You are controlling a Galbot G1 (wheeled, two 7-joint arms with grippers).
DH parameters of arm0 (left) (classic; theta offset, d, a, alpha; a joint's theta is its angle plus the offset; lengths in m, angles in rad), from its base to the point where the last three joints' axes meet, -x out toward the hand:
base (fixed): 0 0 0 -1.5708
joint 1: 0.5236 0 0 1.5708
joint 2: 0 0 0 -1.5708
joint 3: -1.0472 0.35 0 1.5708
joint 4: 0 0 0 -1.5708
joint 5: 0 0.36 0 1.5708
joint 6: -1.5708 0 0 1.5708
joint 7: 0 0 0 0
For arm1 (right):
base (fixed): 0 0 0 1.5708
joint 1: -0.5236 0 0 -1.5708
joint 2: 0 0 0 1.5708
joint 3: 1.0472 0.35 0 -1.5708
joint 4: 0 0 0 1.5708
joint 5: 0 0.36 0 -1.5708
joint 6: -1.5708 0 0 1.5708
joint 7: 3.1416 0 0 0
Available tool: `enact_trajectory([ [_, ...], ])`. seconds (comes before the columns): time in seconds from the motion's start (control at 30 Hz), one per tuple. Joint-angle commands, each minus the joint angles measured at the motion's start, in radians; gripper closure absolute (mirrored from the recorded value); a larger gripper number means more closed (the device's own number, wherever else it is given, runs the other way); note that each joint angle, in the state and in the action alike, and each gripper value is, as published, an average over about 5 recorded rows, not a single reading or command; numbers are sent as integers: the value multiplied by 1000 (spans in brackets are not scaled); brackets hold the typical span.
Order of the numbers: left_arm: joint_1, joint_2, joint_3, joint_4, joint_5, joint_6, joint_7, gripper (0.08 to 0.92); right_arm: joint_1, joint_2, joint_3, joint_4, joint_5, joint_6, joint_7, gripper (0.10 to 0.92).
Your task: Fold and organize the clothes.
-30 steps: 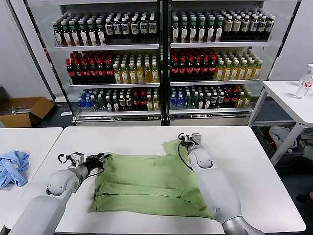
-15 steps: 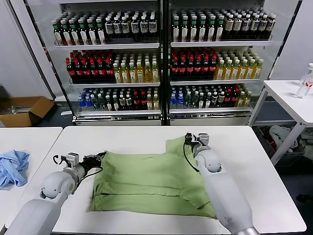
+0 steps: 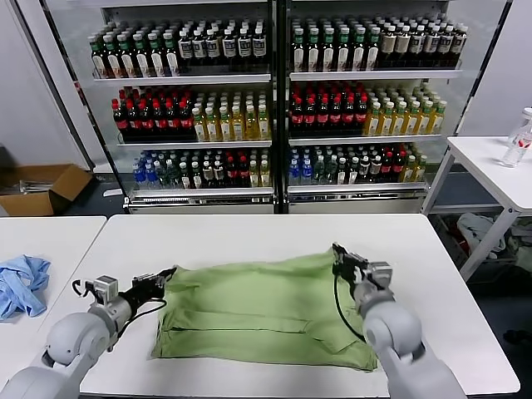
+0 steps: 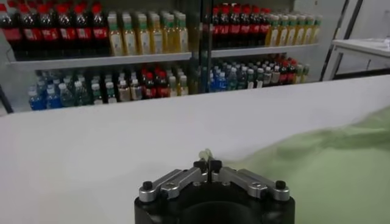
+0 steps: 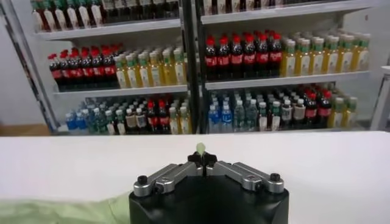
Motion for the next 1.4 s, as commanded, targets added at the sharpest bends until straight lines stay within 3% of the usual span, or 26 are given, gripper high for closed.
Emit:
enact_trajectory([
  [0.03,101,20,-59,-45,-18,-10,18,918,-239,-41,85,208,-7,-17,13,919],
  [0.47,199,30,-114,-126,-8,51,88,918,-437,-34,125,310,-103,-18,7,919],
  [0.73,239,36,-134,-149,115,104,154,918,-493,-31,128,296,-147,-16,13,919],
  [0.87,225,19,-114,-131,202,96,144,907,-500,-29,111,269,-157,-18,16,897],
  [1.13,234,-27,-126,-211,164,21,-63,701,-524,-22,145,389,-176,-13,12,699],
  [1.4,370,-187,-65,-332,170,12,-360,475,-534,-5,134,415,-248,17,5,447],
])
